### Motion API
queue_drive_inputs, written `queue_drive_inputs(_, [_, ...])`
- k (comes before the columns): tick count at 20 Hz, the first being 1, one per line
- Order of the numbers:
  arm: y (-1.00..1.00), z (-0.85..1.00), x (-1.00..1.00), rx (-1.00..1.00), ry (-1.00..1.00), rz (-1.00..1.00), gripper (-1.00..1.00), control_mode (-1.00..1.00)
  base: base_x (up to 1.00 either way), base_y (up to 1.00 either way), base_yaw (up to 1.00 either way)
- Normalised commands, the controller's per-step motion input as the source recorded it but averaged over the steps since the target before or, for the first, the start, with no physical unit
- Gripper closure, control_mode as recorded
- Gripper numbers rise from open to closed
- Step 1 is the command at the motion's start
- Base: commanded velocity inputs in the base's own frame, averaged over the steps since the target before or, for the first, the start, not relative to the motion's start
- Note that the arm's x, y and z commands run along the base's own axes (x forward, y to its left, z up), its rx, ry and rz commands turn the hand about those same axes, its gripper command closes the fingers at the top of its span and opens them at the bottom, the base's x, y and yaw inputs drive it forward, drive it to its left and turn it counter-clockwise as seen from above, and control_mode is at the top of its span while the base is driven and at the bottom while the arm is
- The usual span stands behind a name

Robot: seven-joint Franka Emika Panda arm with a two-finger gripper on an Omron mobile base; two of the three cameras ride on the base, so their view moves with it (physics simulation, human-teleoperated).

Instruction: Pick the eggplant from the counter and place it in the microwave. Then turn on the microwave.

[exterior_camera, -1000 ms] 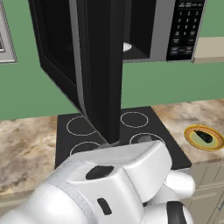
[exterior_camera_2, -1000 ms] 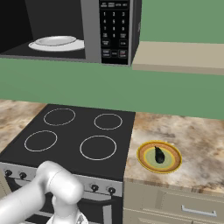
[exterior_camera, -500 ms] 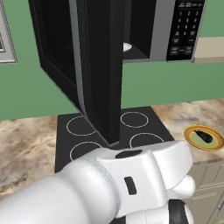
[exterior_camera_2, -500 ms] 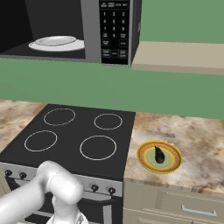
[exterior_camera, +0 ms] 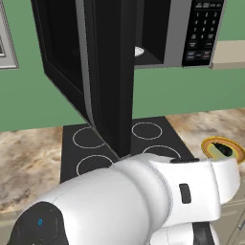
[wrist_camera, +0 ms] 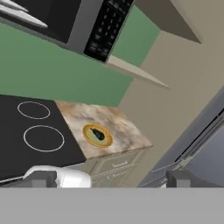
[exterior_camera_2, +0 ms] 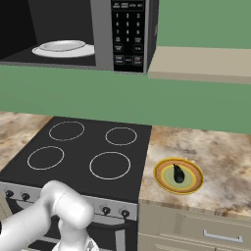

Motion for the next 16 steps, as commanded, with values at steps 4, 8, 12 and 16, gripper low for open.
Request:
queue_drive_inputs(4, [-0.34,-0.03,-0.03,0.11,0.0,-0.05,-1.0,-1.0,0.0,0.0,0.0])
queue_drive_inputs(8, [-0.36,-0.01,-0.07,0.1,0.01,-0.06,-1.0,-1.0,0.0,0.0,0.0])
queue_drive_inputs(12, [-0.34,-0.01,-0.16,0.08,0.03,-0.07,-1.0,-1.0,0.0,0.0,0.0])
queue_drive_inputs(16, [-0.38,-0.01,-0.03,0.05,0.06,-0.04,-1.0,-1.0,0.0,0.0,0.0])
